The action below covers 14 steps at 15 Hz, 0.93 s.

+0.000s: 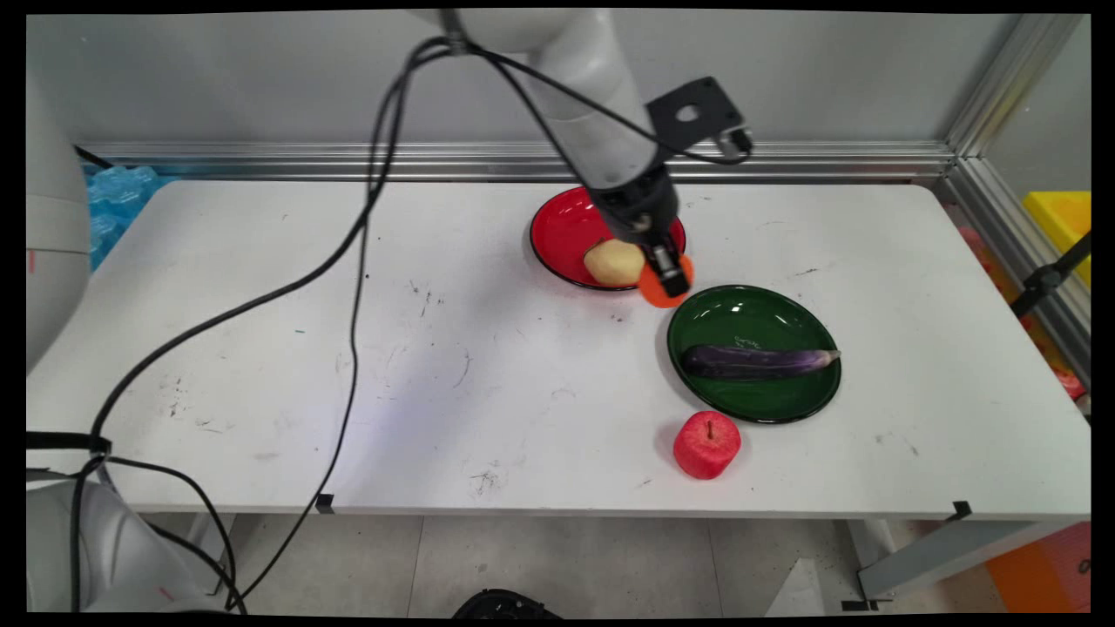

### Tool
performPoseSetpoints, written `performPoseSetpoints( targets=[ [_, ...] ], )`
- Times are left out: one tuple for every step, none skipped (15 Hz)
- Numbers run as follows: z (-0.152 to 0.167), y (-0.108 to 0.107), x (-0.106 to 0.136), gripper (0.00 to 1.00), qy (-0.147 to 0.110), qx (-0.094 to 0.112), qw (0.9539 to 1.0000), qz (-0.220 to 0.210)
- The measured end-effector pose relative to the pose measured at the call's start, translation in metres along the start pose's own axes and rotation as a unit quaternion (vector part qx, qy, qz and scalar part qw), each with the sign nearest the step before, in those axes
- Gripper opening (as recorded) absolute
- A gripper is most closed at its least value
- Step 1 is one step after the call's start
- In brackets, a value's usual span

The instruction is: Place the picked object on the table

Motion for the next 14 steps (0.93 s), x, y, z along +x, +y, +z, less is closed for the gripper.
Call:
performPoseSetpoints(
  targets=[
    [-0.005,-0.002,-0.01,0.0,0.001,-0.003,1.0,0.007],
    [-0.007,-0.003,-0.019,0.0,0.002,-0.007,0.9998,0.016],
    [-0.007,-0.005,-0.026,0.0,0.002,-0.011,0.9997,0.023],
    [-0.006,-0.006,-0.031,0.0,0.003,-0.013,0.9996,0.027],
    [-0.004,-0.009,-0.039,0.0,0.003,-0.015,0.9993,0.033],
    [0.0,-0.012,-0.045,0.0,0.003,-0.017,0.9992,0.037],
    [0.003,-0.014,-0.05,0.0,0.003,-0.017,0.9991,0.038],
    [0.007,-0.017,-0.055,0.0,0.003,-0.019,0.999,0.041],
    [0.014,-0.02,-0.061,0.0,0.003,-0.021,0.9989,0.042],
    [0.02,-0.024,-0.066,0.0,0.003,-0.023,0.9988,0.042],
    [0.026,-0.027,-0.07,0.0,0.003,-0.025,0.9988,0.042],
    [0.033,-0.03,-0.074,0.0,0.003,-0.028,0.9987,0.043],
    [0.039,-0.034,-0.078,0.0,0.003,-0.03,0.9987,0.041],
    [0.045,-0.036,-0.081,0.0,0.004,-0.033,0.9987,0.039]
  ],
)
